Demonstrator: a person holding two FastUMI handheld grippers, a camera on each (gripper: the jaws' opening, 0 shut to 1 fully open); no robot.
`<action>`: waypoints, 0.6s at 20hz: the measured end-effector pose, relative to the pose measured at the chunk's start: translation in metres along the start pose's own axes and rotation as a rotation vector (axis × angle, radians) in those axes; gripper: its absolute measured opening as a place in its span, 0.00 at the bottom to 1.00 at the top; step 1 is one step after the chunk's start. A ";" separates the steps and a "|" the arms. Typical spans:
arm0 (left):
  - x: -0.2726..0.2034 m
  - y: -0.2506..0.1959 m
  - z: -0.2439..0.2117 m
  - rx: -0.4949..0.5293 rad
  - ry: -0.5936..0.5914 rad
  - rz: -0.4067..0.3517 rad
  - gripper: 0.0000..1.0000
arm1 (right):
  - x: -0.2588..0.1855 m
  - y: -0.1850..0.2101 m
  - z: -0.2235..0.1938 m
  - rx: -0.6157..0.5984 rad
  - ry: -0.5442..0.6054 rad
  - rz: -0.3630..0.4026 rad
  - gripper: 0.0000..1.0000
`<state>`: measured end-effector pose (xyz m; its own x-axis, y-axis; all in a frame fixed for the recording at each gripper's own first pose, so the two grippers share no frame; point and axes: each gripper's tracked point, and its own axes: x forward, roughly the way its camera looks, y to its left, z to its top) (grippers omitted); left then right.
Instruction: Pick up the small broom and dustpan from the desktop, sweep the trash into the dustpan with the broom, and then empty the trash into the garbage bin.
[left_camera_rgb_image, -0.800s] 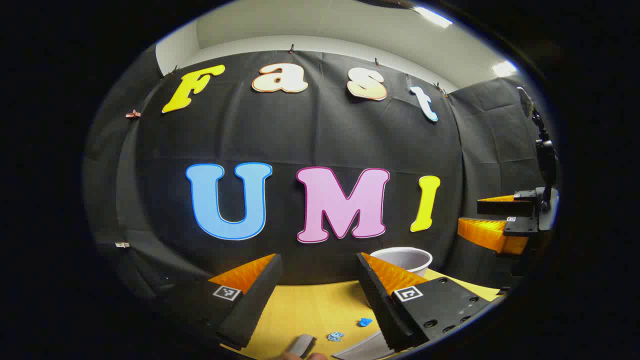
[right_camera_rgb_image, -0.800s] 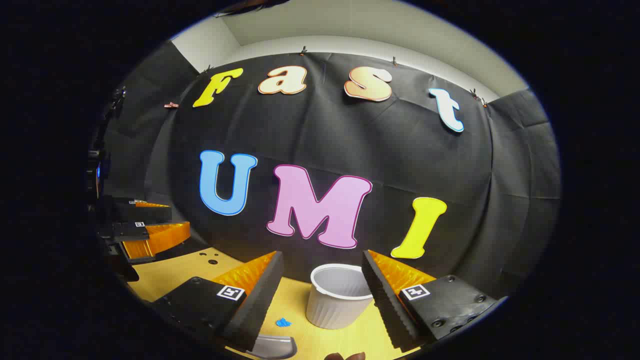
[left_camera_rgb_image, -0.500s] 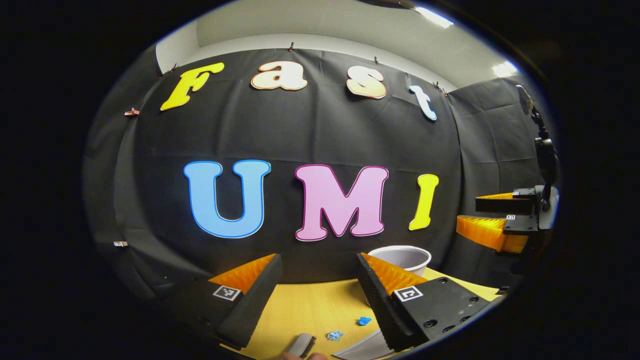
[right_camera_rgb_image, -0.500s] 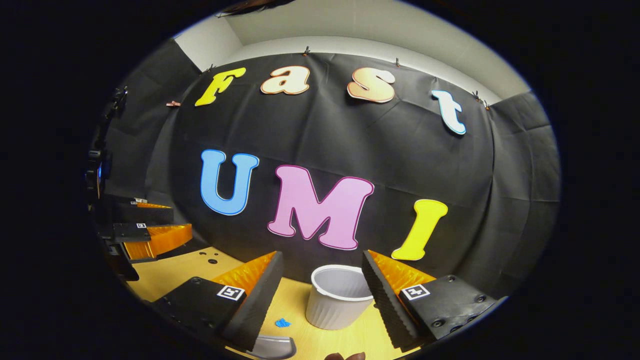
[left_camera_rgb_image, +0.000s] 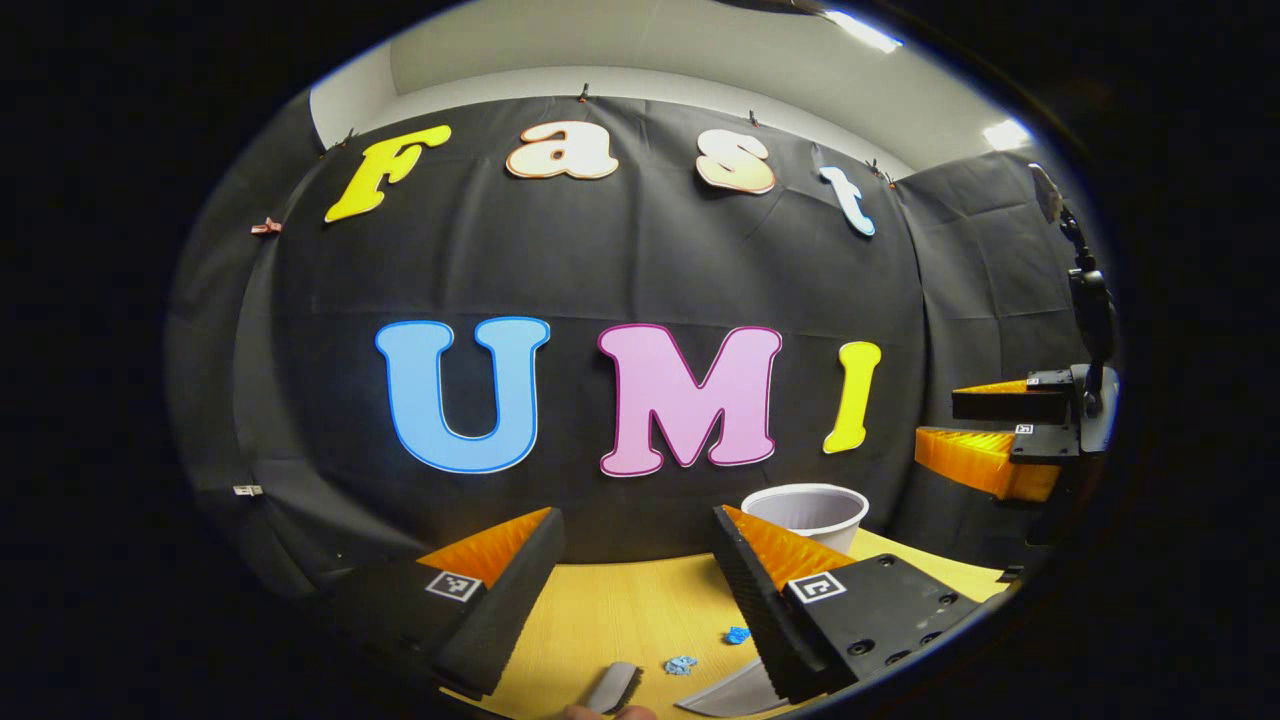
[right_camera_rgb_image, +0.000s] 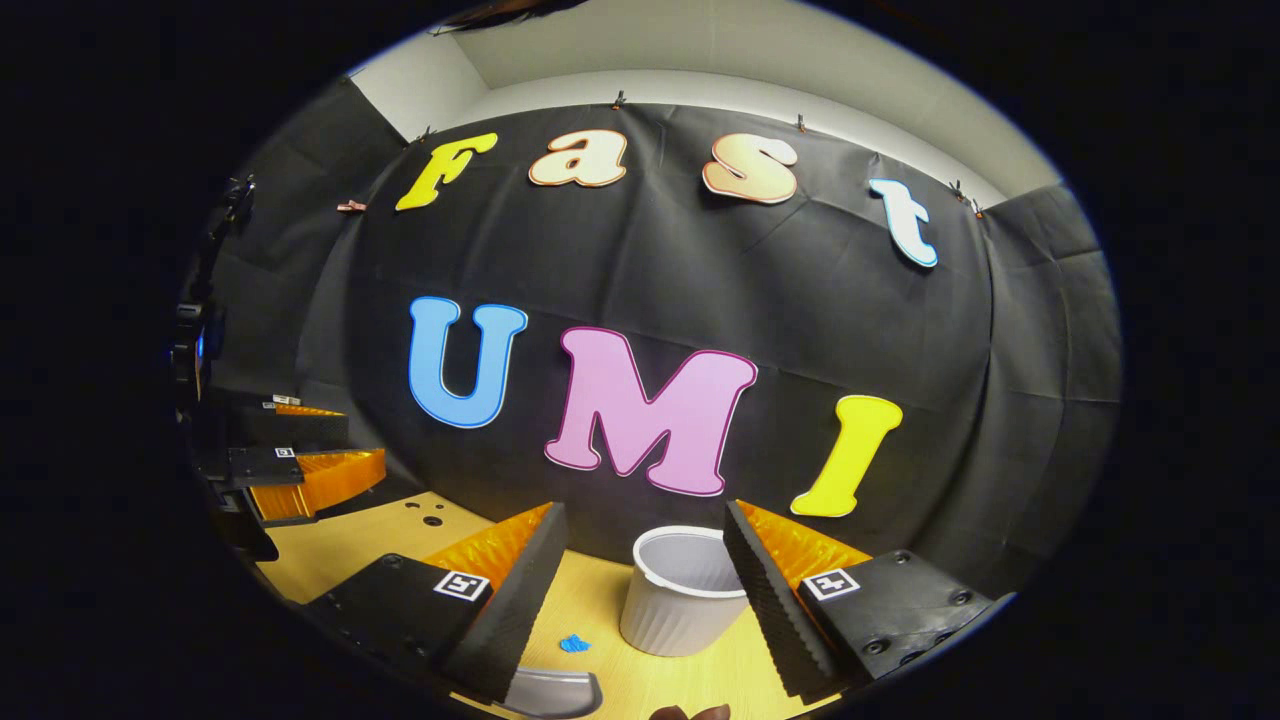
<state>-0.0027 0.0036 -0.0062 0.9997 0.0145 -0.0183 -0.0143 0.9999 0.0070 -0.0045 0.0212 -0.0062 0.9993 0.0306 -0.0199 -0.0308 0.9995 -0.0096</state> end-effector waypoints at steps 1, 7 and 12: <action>-0.001 0.000 0.000 -0.002 0.006 0.002 0.95 | -0.003 0.005 -0.009 0.000 0.026 0.023 0.98; -0.004 0.003 -0.002 -0.005 0.044 0.027 0.95 | -0.047 0.035 -0.106 0.005 0.377 0.175 0.98; -0.007 0.005 -0.004 -0.013 0.086 0.063 0.95 | -0.093 0.066 -0.212 0.010 0.688 0.261 0.98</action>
<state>-0.0103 0.0086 -0.0099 0.9915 0.0775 -0.1045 -0.0782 0.9969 -0.0025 -0.1033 0.0823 -0.2173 0.7212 0.2580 -0.6429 -0.2628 0.9606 0.0907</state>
